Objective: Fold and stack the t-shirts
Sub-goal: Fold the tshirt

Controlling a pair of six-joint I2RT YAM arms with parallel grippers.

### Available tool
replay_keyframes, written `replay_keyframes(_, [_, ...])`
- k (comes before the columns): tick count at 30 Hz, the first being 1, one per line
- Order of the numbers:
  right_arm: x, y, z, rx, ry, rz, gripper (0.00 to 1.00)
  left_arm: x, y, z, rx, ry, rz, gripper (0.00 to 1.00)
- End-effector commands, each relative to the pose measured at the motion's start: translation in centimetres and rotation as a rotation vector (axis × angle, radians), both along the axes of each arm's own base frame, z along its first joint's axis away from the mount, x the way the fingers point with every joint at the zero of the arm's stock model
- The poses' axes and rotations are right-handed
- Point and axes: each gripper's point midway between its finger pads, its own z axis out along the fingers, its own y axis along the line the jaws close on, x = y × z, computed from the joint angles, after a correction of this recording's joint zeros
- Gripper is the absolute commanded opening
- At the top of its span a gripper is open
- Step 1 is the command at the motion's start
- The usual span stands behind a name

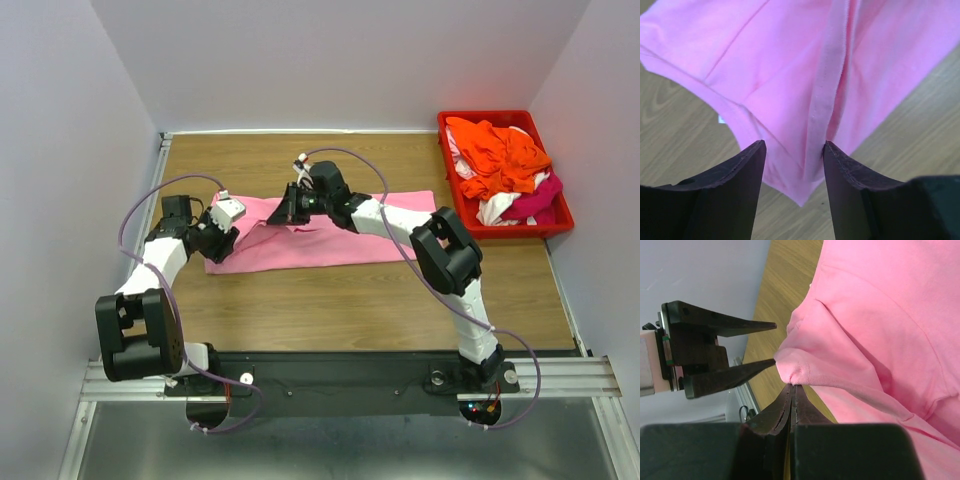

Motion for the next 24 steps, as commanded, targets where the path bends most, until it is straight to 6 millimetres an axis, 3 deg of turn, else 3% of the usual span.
replay_keyframes(1, [1.3, 0.2, 2.0, 0.048, -0.028, -0.007, 0.01, 1.9, 0.9, 0.6, 0.035, -0.046, 0.051, 0.53])
replay_keyframes(8, [2.0, 0.0, 2.0, 0.054, -0.022, -0.013, 0.01, 2.9, 0.8, 0.5, 0.017, -0.011, 0.047, 0.23])
replay_keyframes(13, [2.4, -0.4, 1.6, 0.049, -0.016, -0.024, 0.01, 3.4, 0.2, 0.7, -0.014, 0.021, 0.02, 0.08])
replay_keyframes(17, [2.7, -0.5, 1.4, 0.047, -0.019, -0.026, 0.01, 4.4, 0.4, 1.1, -0.013, 0.013, 0.027, 0.02])
replay_keyframes(24, [4.4, -1.4, 1.0, 0.043, -0.028, -0.061, 0.01, 9.1, 1.0, 3.9, -0.02, -0.049, 0.067, 0.01])
